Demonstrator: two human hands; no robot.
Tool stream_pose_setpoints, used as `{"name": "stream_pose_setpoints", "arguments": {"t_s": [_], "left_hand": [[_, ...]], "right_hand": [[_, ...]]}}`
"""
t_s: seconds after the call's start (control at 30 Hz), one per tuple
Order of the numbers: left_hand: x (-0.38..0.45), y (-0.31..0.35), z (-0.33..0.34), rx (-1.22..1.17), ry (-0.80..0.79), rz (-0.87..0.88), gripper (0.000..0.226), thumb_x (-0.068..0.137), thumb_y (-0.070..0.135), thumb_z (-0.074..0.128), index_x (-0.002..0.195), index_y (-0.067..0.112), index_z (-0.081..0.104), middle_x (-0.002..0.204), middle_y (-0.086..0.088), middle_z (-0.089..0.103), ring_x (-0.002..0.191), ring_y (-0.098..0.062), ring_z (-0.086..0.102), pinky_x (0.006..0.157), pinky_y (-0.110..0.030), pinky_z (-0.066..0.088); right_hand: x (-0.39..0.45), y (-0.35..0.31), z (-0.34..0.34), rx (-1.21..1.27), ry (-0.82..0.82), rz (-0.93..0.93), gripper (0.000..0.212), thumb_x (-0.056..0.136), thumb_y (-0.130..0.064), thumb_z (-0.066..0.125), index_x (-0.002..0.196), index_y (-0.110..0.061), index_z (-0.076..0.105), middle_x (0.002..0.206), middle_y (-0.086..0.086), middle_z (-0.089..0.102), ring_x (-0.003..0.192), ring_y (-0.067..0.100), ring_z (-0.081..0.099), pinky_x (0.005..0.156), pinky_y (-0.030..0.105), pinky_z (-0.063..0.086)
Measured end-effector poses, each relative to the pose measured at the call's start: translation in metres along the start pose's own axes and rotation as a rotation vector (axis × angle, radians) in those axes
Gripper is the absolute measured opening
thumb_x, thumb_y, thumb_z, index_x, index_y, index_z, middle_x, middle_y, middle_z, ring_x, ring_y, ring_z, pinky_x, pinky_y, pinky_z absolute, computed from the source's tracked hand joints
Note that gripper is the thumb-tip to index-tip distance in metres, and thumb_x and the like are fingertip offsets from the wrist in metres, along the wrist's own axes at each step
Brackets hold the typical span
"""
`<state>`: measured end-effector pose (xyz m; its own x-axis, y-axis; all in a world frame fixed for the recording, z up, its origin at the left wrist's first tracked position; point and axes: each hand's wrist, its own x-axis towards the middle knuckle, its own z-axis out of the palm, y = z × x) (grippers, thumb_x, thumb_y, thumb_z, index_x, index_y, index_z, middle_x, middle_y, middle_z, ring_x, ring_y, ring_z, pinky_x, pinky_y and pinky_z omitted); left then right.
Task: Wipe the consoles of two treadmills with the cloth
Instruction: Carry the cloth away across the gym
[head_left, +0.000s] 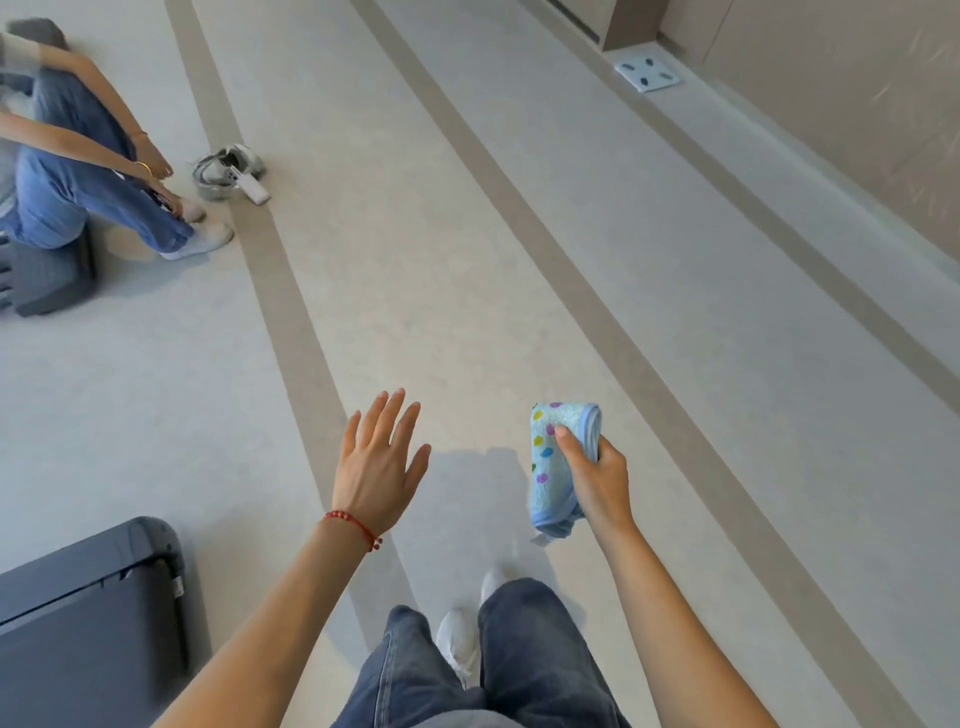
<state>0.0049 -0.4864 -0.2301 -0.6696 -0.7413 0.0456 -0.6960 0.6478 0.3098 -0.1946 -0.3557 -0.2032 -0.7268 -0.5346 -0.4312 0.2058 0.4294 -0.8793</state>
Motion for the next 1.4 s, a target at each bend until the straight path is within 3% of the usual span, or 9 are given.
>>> {"name": "stream_pose_setpoints", "arguments": {"t_s": [0.13, 0.33, 0.47, 0.8, 1.1, 1.27, 1.4], "left_hand": [[0.066, -0.011, 0.008, -0.01, -0.003, -0.026, 0.067, 0.099, 0.049, 0.011, 0.126, 0.005, 0.053, 0.135, -0.017, 0.049, 0.126, -0.036, 0.043, 0.098, -0.055, 0.037], [0.184, -0.021, 0.015, 0.003, -0.003, -0.06, 0.056, 0.094, 0.043, 0.028, 0.124, 0.004, 0.055, 0.134, -0.017, 0.051, 0.124, -0.037, 0.045, 0.096, -0.057, 0.041], [0.268, -0.024, 0.004, 0.026, 0.005, -0.083, 0.069, 0.098, 0.05, 0.01, 0.125, 0.005, 0.055, 0.135, -0.017, 0.051, 0.124, -0.036, 0.045, 0.098, -0.054, 0.037], [0.471, -0.067, 0.011, 0.004, 0.026, -0.096, 0.066, 0.098, 0.05, 0.01, 0.128, 0.007, 0.052, 0.137, -0.015, 0.049, 0.127, -0.032, 0.04, 0.1, -0.054, 0.036], [0.704, -0.126, -0.001, -0.004, 0.091, -0.071, 0.063, 0.099, 0.049, 0.011, 0.127, 0.008, 0.051, 0.136, -0.016, 0.05, 0.128, -0.031, 0.037, 0.103, -0.049, 0.033], [0.817, -0.148, -0.016, -0.002, 0.083, -0.081, 0.065, 0.099, 0.049, 0.011, 0.128, 0.008, 0.051, 0.138, -0.014, 0.048, 0.129, -0.03, 0.036, 0.102, -0.051, 0.035], [0.9, -0.16, -0.015, 0.002, 0.076, -0.089, 0.062, 0.099, 0.049, 0.011, 0.129, 0.01, 0.049, 0.138, -0.014, 0.048, 0.13, -0.03, 0.036, 0.102, -0.051, 0.035]], "right_hand": [[0.067, -0.029, 0.019, -0.012, -0.029, -0.006, 0.013, 0.086, -0.029, 0.064, 0.085, -0.017, 0.064, 0.079, -0.003, 0.064, 0.073, 0.012, 0.06, 0.059, 0.022, 0.046], [0.183, -0.085, 0.045, -0.015, -0.049, -0.012, 0.013, 0.085, -0.03, 0.064, 0.08, -0.018, 0.062, 0.077, -0.004, 0.064, 0.073, 0.013, 0.061, 0.059, 0.023, 0.046], [0.256, -0.136, 0.057, -0.036, -0.08, -0.023, 0.014, 0.085, -0.032, 0.064, 0.082, -0.018, 0.063, 0.081, -0.002, 0.066, 0.078, 0.016, 0.062, 0.064, 0.025, 0.048], [0.43, -0.23, 0.113, -0.03, -0.08, -0.024, 0.016, 0.084, -0.029, 0.065, 0.076, -0.016, 0.063, 0.075, 0.0, 0.063, 0.071, 0.018, 0.059, 0.064, 0.028, 0.045], [0.619, -0.354, 0.199, -0.019, -0.105, -0.057, 0.012, 0.085, -0.028, 0.065, 0.078, -0.019, 0.065, 0.075, -0.003, 0.065, 0.071, 0.014, 0.061, 0.062, 0.024, 0.048], [0.709, -0.414, 0.229, -0.022, -0.107, -0.08, 0.012, 0.086, -0.026, 0.063, 0.076, -0.02, 0.062, 0.074, -0.005, 0.063, 0.069, 0.009, 0.06, 0.049, 0.008, 0.044], [0.785, -0.45, 0.249, -0.045, -0.109, -0.08, 0.013, 0.086, -0.028, 0.064, 0.085, -0.015, 0.064, 0.078, -0.004, 0.065, 0.074, 0.012, 0.061, 0.061, 0.021, 0.047]]}}
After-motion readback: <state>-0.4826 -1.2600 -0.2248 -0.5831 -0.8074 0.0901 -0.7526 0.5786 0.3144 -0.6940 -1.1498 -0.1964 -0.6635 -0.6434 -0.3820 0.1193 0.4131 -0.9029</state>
